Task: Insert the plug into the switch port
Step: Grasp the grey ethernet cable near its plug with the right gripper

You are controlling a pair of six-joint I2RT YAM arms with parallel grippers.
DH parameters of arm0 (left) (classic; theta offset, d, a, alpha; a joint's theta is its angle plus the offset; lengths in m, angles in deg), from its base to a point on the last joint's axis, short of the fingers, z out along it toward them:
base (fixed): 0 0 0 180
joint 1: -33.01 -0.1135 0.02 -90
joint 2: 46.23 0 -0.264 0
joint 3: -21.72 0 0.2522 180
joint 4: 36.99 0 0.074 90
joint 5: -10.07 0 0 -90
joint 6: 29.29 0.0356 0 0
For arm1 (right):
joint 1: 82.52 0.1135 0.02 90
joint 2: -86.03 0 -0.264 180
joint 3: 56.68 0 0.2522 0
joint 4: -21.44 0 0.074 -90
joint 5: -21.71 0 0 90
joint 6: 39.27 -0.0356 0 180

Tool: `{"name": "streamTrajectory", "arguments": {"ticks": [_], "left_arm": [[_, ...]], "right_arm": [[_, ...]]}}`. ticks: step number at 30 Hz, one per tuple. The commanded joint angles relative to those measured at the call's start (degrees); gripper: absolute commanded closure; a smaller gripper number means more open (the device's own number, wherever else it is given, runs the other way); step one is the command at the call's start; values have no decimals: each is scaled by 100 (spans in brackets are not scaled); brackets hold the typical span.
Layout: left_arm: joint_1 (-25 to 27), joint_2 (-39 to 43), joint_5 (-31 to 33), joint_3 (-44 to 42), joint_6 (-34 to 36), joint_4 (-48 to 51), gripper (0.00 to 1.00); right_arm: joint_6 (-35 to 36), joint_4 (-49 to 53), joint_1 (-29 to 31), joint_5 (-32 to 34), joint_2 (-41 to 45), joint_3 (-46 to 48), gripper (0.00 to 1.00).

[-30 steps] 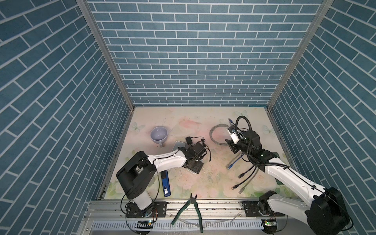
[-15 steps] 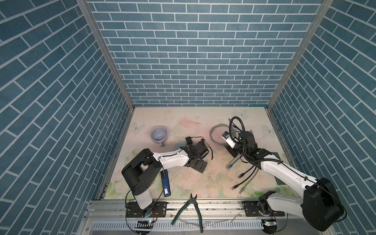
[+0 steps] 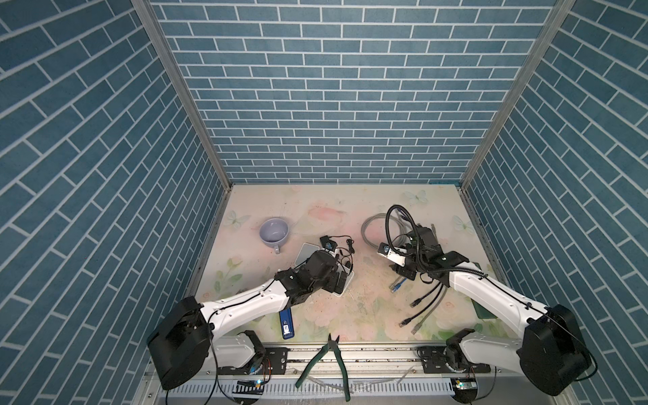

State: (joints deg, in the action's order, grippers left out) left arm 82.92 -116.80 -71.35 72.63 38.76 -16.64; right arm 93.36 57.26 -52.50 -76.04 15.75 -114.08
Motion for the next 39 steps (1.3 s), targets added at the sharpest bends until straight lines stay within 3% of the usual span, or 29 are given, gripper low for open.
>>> {"name": "streamTrajectory", "arguments": {"ticks": [1,9,20,31,39], "left_arm": [[-38,284,603,-244,-404,-240,0],[-52,769,667,-446,-370,24,0],[-52,1484,807,-981,-201,-562,1],[-52,933,984,-766,403,-722,0],[-52,651,775,-720,573,-859,0]], "right_arm": [[785,663,-18,-39,33,-115,52],[1270,842,-57,212,-284,-30,52],[1630,382,-403,-163,-831,-12,54],[2115,460,-525,-762,-1459,-180,53],[2348,413,-532,-729,-1872,-232,54]]}}
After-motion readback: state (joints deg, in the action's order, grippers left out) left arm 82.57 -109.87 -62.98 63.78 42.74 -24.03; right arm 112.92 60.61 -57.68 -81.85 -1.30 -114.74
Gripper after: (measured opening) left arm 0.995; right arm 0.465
